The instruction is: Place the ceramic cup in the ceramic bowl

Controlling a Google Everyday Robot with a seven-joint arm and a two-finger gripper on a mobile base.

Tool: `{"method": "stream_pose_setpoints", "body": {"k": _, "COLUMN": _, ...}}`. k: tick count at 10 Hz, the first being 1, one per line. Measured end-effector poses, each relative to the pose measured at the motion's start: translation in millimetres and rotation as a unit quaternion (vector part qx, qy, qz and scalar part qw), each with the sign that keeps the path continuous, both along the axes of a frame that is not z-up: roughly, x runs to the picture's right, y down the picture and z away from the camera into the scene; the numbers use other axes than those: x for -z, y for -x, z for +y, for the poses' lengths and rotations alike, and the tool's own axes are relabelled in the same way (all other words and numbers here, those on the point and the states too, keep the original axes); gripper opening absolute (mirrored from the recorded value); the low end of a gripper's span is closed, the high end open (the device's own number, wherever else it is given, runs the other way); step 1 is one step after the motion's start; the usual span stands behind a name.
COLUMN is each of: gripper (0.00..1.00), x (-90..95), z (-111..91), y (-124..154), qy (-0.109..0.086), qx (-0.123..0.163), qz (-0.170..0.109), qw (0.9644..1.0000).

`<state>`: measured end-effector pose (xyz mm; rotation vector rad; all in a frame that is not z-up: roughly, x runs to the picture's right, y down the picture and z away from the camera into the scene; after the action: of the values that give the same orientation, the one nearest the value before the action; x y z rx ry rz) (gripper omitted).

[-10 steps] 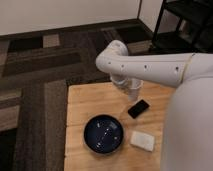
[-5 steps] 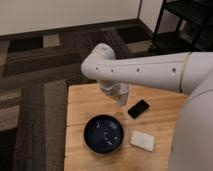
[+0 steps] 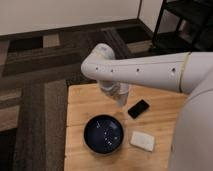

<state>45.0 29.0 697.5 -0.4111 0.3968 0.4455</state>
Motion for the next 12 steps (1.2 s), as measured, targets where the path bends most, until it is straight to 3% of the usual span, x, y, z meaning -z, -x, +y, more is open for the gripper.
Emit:
{"method": "stream_pose_setpoints", "body": {"k": 2, "gripper": 0.0, "x": 21.5, "z": 6, "y": 51, "qy": -0.013, "qx": 0.014, "qz": -0.07, "qw": 0.9974}}
{"method": "stream_pose_setpoints", "body": {"k": 5, "gripper": 0.0, "x": 52.7, "z": 19, "y": 70, "qy": -0.023, "qx": 0.021, "qz": -0.126, "qw": 0.9915}}
{"method": "stream_pose_setpoints", "body": {"k": 8, "gripper": 0.0, "x": 67.7, "z": 55, "y": 61, "qy": 0.005, "qx": 0.013, "qz": -0.159, "qw": 0.9872}}
{"method": "stream_pose_setpoints", "body": {"k": 12, "gripper": 0.0, "x": 71.7, "z": 96, "y": 65, "qy": 0.038, "qx": 0.003, "qz": -0.205, "qw": 0.978}}
